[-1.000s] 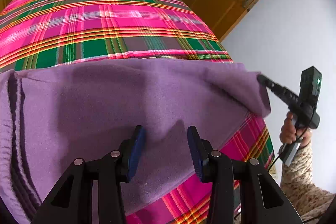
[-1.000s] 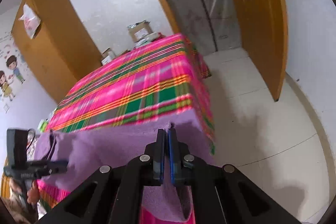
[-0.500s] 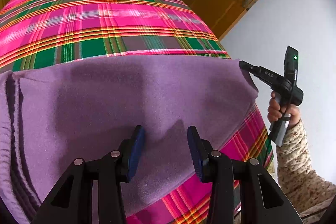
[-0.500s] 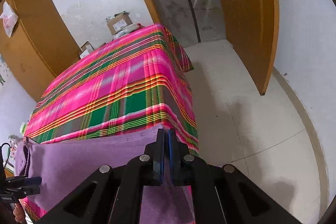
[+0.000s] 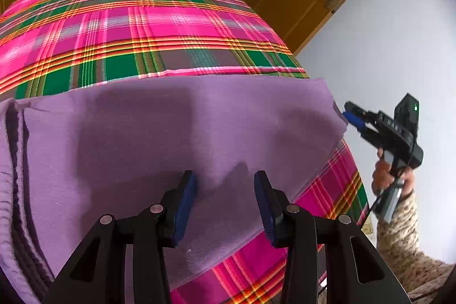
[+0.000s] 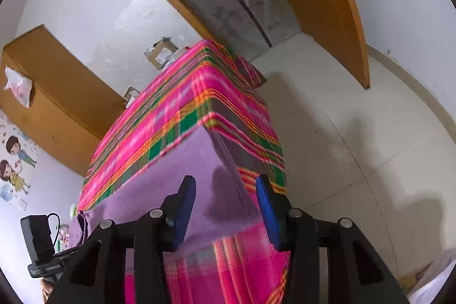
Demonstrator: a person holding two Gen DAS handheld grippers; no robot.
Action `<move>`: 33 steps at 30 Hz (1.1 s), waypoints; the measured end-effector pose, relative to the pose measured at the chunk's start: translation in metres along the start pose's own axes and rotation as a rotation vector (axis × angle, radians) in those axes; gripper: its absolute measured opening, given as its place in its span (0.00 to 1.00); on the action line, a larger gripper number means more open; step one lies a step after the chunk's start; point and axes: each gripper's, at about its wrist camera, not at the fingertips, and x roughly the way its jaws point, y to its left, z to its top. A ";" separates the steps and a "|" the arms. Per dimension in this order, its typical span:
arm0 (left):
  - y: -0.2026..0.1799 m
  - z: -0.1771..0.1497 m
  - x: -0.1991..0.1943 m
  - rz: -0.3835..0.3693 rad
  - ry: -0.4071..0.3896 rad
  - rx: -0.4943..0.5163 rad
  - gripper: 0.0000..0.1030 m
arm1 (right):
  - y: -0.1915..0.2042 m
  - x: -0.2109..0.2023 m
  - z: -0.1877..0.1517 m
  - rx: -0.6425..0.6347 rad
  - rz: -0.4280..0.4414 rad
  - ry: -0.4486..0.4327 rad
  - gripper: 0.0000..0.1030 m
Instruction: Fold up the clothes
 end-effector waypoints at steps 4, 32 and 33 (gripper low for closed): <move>-0.008 0.003 0.001 -0.015 -0.001 0.028 0.43 | -0.010 -0.002 -0.010 0.085 0.056 0.003 0.47; -0.024 0.014 0.026 -0.078 0.041 0.075 0.43 | -0.019 0.004 -0.013 0.226 0.014 -0.011 0.09; -0.024 0.013 0.026 -0.078 0.040 0.077 0.43 | -0.017 0.003 -0.013 0.217 0.006 -0.016 0.09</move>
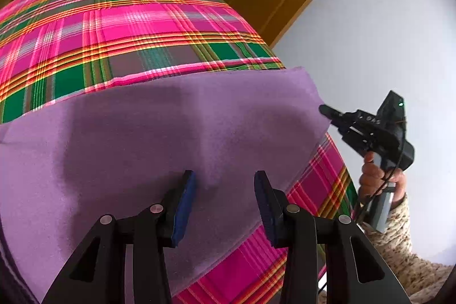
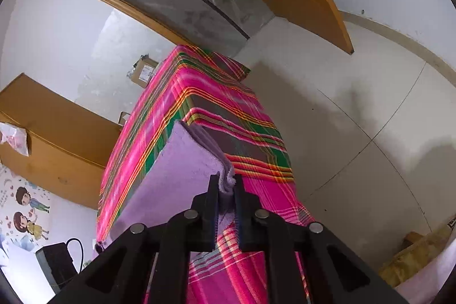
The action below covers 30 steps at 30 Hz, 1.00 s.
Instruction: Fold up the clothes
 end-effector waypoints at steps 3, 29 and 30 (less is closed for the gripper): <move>-0.001 0.000 0.000 0.002 0.000 0.006 0.43 | 0.009 -0.003 -0.001 -0.038 -0.026 -0.016 0.09; 0.004 0.002 -0.009 -0.115 0.004 -0.014 0.43 | 0.181 -0.056 -0.046 -0.518 0.122 -0.143 0.09; 0.007 0.003 -0.013 -0.116 -0.006 -0.024 0.43 | 0.187 -0.055 -0.049 -0.537 0.130 -0.138 0.09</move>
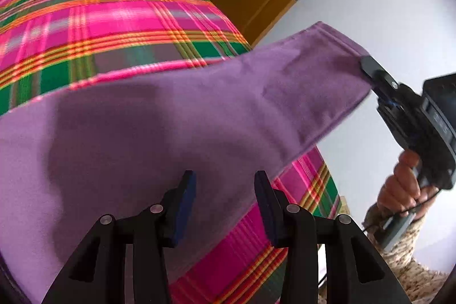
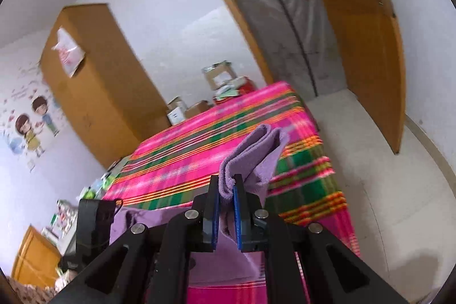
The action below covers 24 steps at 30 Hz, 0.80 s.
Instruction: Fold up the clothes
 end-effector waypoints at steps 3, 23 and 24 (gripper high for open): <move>0.007 0.005 -0.015 -0.013 -0.040 -0.029 0.43 | 0.021 0.010 0.001 -0.058 0.032 0.016 0.09; 0.036 0.006 -0.126 0.027 -0.307 -0.128 0.43 | 0.113 0.098 -0.053 -0.211 0.212 0.240 0.09; 0.041 0.005 -0.127 0.033 -0.314 -0.140 0.43 | 0.117 0.102 -0.058 -0.215 0.216 0.254 0.09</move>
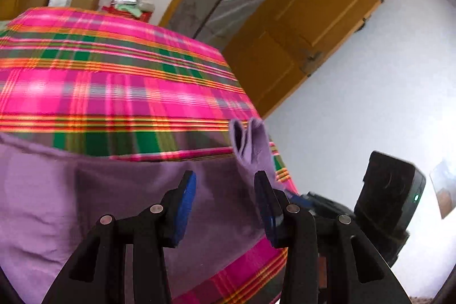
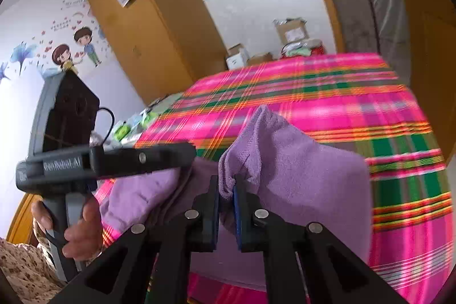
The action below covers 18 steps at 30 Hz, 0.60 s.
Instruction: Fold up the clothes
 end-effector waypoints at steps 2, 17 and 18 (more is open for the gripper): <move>0.008 -0.002 -0.004 0.018 -0.007 -0.016 0.43 | 0.005 0.012 -0.006 -0.004 0.006 0.028 0.09; 0.055 -0.013 -0.007 0.066 0.004 -0.099 0.43 | 0.027 0.061 -0.031 0.017 0.072 0.153 0.09; 0.056 -0.013 -0.007 0.067 0.006 -0.101 0.43 | 0.027 0.063 -0.033 0.020 0.073 0.159 0.09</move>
